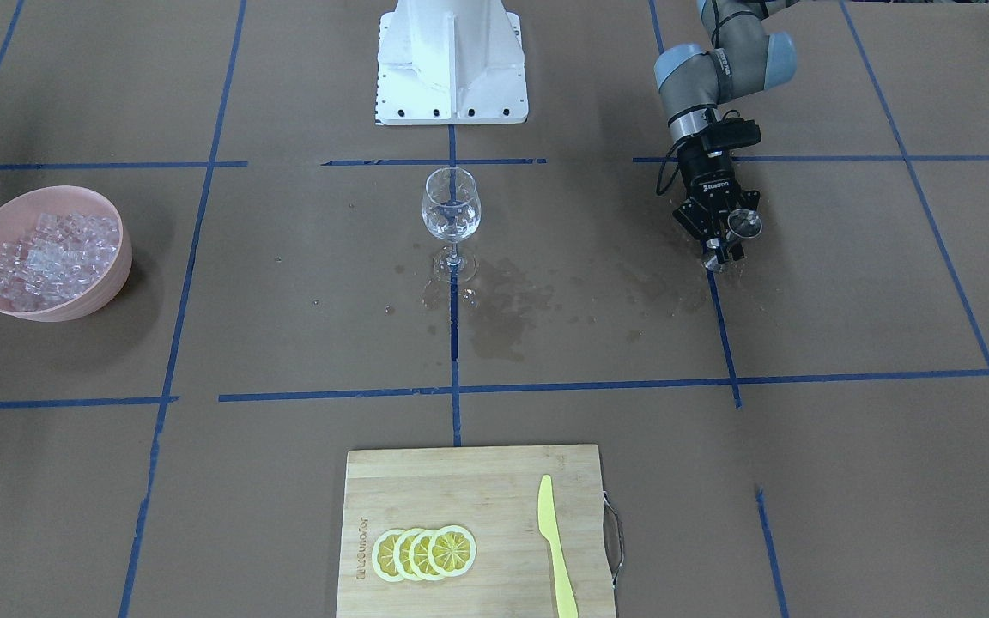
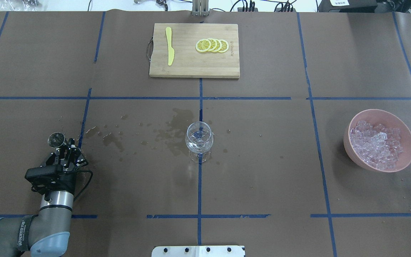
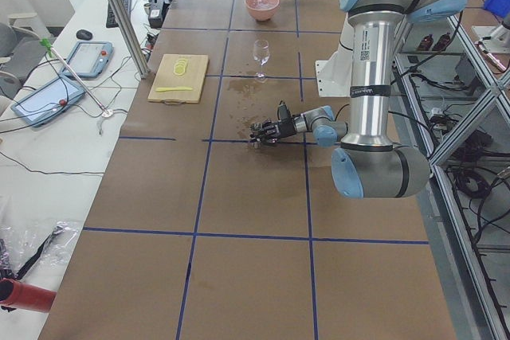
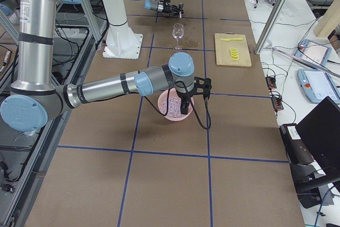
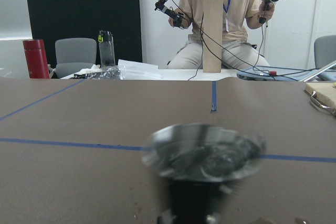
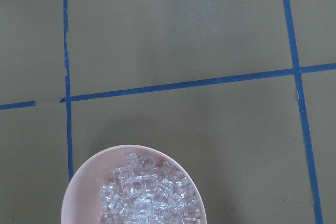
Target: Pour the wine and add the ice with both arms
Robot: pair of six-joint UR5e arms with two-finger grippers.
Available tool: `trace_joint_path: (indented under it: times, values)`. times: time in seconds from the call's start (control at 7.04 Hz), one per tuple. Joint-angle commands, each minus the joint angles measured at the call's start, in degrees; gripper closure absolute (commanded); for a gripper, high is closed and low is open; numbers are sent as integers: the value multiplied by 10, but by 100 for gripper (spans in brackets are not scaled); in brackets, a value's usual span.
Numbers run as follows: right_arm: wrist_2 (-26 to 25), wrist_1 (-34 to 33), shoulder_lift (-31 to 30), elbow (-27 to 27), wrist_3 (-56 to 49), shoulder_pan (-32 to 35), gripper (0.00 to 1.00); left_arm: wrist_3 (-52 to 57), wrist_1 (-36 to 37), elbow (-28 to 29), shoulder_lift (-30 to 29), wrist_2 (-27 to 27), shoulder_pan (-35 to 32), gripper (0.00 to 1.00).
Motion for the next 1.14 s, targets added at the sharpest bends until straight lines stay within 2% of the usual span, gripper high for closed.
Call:
trace_joint_path:
  times: [0.0,0.71,0.99]
  values:
    - [0,-1,0,0,0,0,0,3,-5,-13,-3,0,-2,100]
    - [0,1,0,2,0,0,0,96,-84,-29,-1,0,-15,100]
    - [-1,2,1,6,0,-2,0,168,-154,-29,-2,-2,-26,100]
